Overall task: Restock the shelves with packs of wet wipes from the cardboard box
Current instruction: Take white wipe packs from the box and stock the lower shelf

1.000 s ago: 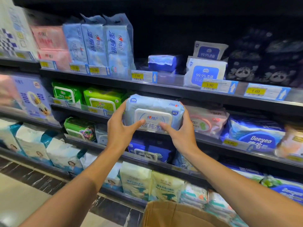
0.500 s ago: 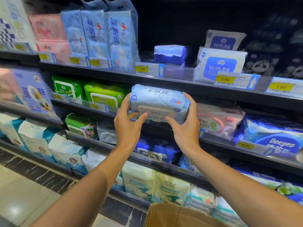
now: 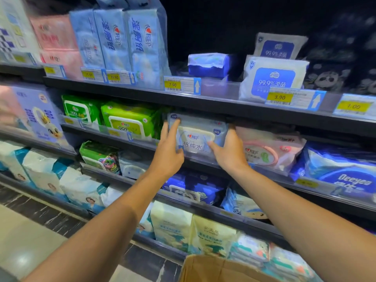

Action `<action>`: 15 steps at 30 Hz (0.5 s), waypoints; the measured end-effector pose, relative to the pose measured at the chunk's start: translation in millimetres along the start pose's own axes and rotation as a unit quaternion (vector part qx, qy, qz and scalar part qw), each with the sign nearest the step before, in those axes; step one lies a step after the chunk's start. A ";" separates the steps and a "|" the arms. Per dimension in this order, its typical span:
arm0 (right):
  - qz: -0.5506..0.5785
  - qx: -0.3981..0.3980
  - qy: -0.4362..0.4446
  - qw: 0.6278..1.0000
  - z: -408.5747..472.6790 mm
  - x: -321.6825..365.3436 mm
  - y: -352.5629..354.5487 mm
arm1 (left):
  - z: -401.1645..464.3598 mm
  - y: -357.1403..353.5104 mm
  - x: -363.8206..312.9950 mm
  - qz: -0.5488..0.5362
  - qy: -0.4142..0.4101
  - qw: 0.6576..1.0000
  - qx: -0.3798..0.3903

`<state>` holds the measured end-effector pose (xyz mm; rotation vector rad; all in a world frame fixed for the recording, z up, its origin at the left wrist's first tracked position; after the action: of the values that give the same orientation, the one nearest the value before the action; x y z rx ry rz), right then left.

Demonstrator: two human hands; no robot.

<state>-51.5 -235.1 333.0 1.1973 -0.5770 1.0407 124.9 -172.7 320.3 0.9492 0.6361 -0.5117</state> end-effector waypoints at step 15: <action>-0.268 -0.015 0.178 0.947 -65.9 -26.7 80.3 | -42.0 -39.3 -42.7 0.323 -0.196 0.926 0.017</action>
<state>-144.1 -181.2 328.3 1.0239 0.0247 0.7452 57.7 -150.4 309.3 0.9889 -0.0647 -0.1100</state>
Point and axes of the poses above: each hand's wrist, its own z-axis towards the middle knuckle, its own y-axis out of the back of the hand, x = y × z, the point moved 8 cm from there along z, towards the middle knuckle, and after that the axes turned 4 degrees about z, right-handed, at the moved point
